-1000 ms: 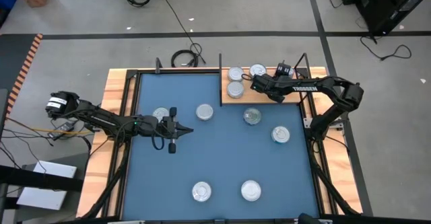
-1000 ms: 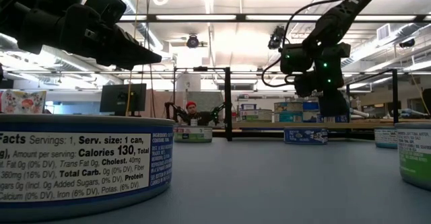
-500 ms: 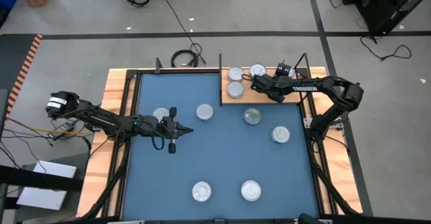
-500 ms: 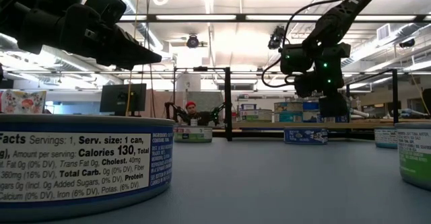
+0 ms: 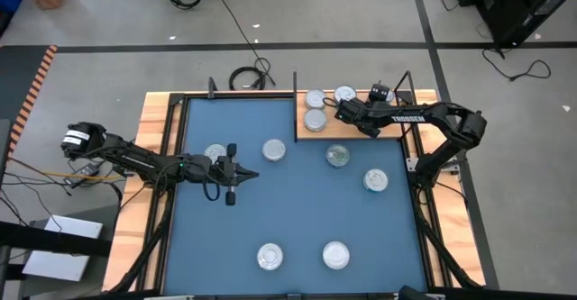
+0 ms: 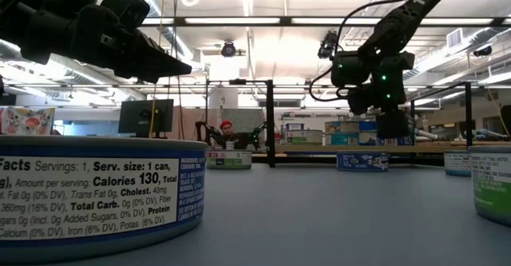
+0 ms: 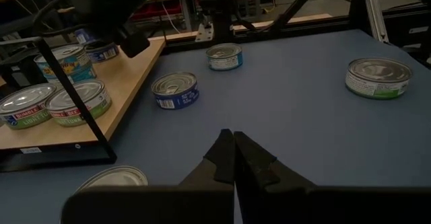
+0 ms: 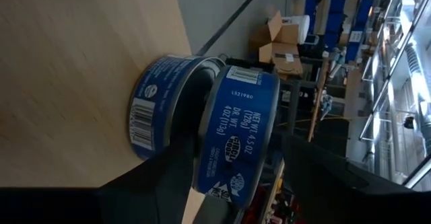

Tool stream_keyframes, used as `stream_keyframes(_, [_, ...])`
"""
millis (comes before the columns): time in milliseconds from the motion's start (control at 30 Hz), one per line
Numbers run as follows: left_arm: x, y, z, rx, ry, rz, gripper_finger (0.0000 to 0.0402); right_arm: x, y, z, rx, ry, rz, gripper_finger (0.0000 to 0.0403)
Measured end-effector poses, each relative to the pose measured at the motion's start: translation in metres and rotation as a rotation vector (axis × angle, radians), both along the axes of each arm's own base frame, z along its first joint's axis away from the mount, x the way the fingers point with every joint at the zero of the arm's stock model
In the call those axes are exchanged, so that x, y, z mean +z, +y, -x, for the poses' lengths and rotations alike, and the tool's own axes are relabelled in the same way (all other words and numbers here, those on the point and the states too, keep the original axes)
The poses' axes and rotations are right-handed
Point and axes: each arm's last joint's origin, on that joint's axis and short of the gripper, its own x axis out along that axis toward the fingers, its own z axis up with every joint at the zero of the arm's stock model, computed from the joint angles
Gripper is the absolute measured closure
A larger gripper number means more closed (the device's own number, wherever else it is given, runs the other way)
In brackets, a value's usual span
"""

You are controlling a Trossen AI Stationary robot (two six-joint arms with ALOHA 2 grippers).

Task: Stack canned seafood by type on shelf
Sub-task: Stack the left blue tuna can on to the blue tuna can on the shelf, then stack the bottom green tuna can on the green tuna can on the back of the shelf

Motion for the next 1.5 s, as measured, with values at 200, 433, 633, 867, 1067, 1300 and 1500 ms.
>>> stream_keyframes(200, [0.000,0.000,0.000,0.000,0.000,0.000,0.0400,0.000,0.000,-0.001,0.010,-0.020,-0.019,0.0169])
stream_keyframes(433, [0.000,0.000,0.000,0.000,0.000,0.000,0.0400,0.000,0.001,-0.002,0.015,-0.020,-0.018,0.0158])
stream_keyframes(633, [0.000,0.000,0.000,0.000,0.000,0.000,0.0400,0.010,0.012,-0.006,0.060,-0.056,0.003,0.0166])
stream_keyframes(867, [0.000,0.000,0.000,0.000,-0.001,0.000,0.0400,0.042,0.033,-0.005,0.132,-0.179,0.065,0.0232])
stream_keyframes(1067, [0.000,0.000,0.000,0.000,-0.001,0.001,0.0400,0.070,0.060,-0.002,0.231,-0.422,0.031,0.0332])
stream_keyframes(1300, [0.001,0.000,0.000,0.004,-0.006,0.023,0.0400,0.086,0.093,-0.003,0.341,-0.687,-0.099,0.0388])
stream_keyframes(1500, [0.000,0.000,0.000,0.005,-0.006,0.026,0.0400,0.085,0.124,-0.012,0.424,-0.856,-0.344,0.0380])
